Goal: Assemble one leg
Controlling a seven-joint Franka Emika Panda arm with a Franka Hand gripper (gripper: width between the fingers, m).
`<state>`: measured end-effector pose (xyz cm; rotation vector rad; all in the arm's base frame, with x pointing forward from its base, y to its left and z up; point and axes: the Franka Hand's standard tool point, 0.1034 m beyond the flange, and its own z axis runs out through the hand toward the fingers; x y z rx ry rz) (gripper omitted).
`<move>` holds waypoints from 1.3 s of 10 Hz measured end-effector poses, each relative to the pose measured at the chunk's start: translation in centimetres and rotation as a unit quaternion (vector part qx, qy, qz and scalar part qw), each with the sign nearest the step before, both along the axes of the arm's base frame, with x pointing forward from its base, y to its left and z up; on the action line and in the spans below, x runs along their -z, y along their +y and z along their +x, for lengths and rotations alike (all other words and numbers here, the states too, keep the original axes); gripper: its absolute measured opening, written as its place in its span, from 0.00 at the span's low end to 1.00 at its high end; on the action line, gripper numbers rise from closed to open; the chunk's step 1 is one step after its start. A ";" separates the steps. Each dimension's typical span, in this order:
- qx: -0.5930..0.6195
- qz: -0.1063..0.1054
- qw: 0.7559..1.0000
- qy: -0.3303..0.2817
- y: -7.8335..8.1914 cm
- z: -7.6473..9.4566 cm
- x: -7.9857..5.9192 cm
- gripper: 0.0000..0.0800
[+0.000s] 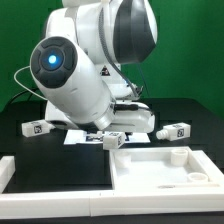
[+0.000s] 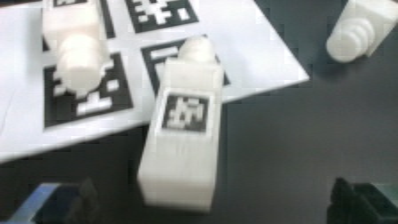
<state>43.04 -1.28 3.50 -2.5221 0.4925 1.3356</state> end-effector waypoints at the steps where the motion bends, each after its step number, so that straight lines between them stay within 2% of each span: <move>1: 0.002 0.002 1.000 0.014 -0.1 -0.7 0.8 0.81; 4: -0.002 0.001 1.000 0.025 0.6 -2.9 2.1 0.81; 7: -0.003 0.001 1.000 0.024 0.6 -2.8 2.1 0.80; 9: -0.003 0.001 1.000 0.024 0.6 -2.8 2.1 0.35; 11: -0.006 0.001 1.000 0.022 1.0 -2.6 1.9 0.35; 12: -0.015 0.003 1.000 0.011 1.7 -2.0 0.8 0.35; 13: -0.024 0.007 1.000 0.003 2.2 -1.2 -1.3 0.35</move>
Offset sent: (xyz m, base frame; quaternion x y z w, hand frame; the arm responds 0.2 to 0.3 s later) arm -0.0330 0.0138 -0.0252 -0.0278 0.0088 0.0174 0.9994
